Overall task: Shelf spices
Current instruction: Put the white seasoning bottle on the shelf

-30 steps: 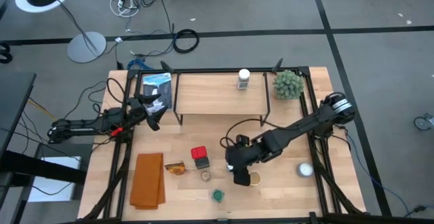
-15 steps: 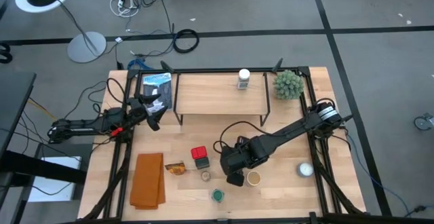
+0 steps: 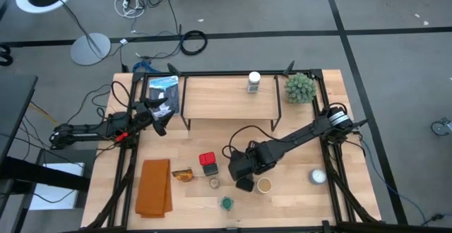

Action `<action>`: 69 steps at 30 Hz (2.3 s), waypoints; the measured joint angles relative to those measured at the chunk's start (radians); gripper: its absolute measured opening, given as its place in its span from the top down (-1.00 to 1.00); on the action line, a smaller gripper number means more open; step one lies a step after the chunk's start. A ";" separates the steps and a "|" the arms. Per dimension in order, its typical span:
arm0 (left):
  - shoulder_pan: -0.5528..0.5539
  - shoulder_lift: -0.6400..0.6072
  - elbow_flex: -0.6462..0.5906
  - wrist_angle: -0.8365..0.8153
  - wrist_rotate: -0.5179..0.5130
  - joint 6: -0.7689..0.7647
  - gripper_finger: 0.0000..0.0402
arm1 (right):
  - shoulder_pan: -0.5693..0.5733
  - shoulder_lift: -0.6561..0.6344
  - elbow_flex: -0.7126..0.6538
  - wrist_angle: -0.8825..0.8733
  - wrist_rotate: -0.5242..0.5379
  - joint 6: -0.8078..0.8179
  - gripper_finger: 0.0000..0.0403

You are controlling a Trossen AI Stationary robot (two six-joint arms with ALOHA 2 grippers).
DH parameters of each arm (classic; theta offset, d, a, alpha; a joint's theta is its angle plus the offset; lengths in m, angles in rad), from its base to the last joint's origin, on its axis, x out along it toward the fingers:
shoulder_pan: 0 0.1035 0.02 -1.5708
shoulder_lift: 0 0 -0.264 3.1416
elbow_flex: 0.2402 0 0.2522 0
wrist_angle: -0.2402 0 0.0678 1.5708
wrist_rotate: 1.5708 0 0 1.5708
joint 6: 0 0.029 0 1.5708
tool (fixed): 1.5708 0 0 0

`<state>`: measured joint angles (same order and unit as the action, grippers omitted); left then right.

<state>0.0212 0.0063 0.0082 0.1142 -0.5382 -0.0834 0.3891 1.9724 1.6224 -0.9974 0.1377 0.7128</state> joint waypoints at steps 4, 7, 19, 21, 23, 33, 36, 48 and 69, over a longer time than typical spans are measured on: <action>0.000 0.000 0.000 -0.001 0.000 0.000 -0.75 | -0.007 0.025 0.000 0.003 -0.008 -0.012 -0.38; 0.000 0.000 0.000 -0.001 0.000 0.000 -0.75 | -0.012 0.025 -0.001 0.002 -0.039 -0.048 -0.32; 0.000 0.000 0.000 -0.001 0.000 0.000 -0.75 | -0.027 0.013 0.095 -0.086 -0.136 -0.195 0.03; 0.000 0.000 0.000 -0.001 0.000 0.000 -0.75 | -0.030 0.013 0.154 -0.154 -0.144 -0.226 0.03; 0.000 0.000 0.000 -0.001 0.000 0.000 -0.75 | -0.030 0.013 0.230 -0.235 -0.133 -0.266 0.03; 0.000 0.000 0.000 -0.001 0.000 0.000 -0.75 | -0.090 0.011 0.614 -0.586 0.000 -0.492 0.03; 0.000 0.000 0.000 -0.001 0.000 0.000 -0.75 | -0.134 -0.012 0.643 -0.566 -0.002 -0.551 0.03; 0.000 0.000 0.000 -0.001 0.000 0.000 -0.75 | -0.376 -0.080 0.646 -0.575 -0.038 -0.718 0.03; 0.000 0.000 0.000 -0.001 0.000 0.000 -0.75 | -0.626 -0.305 0.228 -0.430 -0.143 -0.877 0.02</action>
<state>0.0212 0.0063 0.0082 0.1131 -0.5385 -0.0834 -0.2366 1.6675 1.8505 -1.4278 -0.0051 -0.1638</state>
